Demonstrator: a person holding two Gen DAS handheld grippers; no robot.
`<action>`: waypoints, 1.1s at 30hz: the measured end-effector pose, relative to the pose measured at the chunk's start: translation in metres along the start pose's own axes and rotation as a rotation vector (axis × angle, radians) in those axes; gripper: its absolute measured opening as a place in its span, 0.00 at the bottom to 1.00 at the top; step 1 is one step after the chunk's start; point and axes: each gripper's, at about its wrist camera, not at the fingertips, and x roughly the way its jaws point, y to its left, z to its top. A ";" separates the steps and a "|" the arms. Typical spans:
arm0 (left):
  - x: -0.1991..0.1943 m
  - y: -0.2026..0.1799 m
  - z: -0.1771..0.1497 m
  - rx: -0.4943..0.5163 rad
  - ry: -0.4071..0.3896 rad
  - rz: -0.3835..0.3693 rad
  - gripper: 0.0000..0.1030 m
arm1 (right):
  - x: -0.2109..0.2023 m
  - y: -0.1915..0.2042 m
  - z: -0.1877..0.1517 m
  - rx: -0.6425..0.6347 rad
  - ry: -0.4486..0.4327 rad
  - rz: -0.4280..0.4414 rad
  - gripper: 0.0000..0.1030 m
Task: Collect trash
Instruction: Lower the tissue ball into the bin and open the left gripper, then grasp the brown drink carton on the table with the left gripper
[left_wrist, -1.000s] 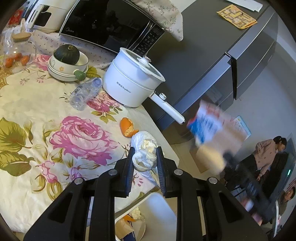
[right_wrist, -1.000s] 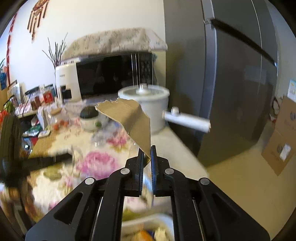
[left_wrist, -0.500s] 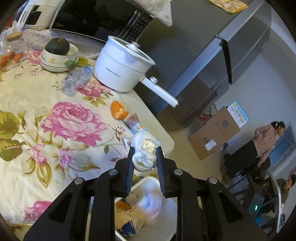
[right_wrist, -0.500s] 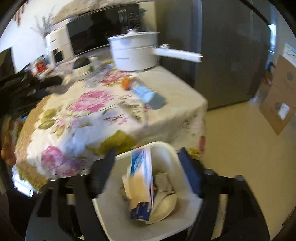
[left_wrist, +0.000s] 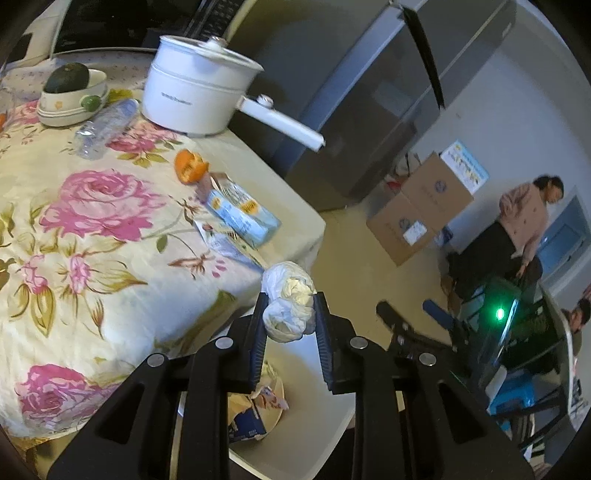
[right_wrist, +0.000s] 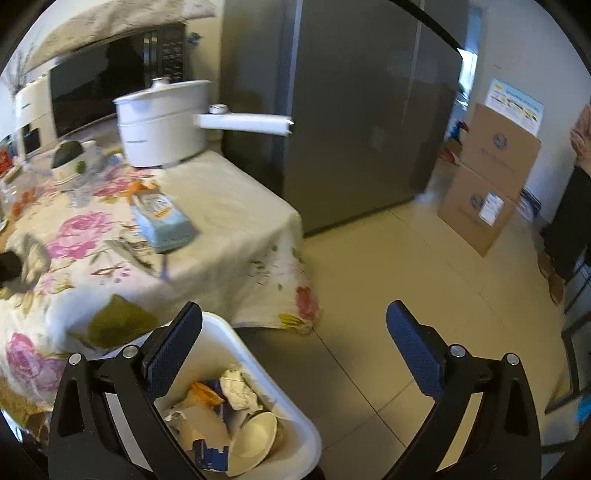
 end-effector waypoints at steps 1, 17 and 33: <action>0.003 -0.002 -0.002 0.008 0.010 0.006 0.26 | 0.002 -0.002 0.001 0.011 0.002 -0.008 0.93; 0.054 -0.025 -0.030 0.118 0.171 0.109 0.45 | 0.012 -0.012 -0.001 0.046 0.030 -0.030 0.93; 0.074 0.003 0.001 0.026 0.123 0.174 0.52 | 0.020 -0.006 -0.004 0.037 0.088 0.020 0.93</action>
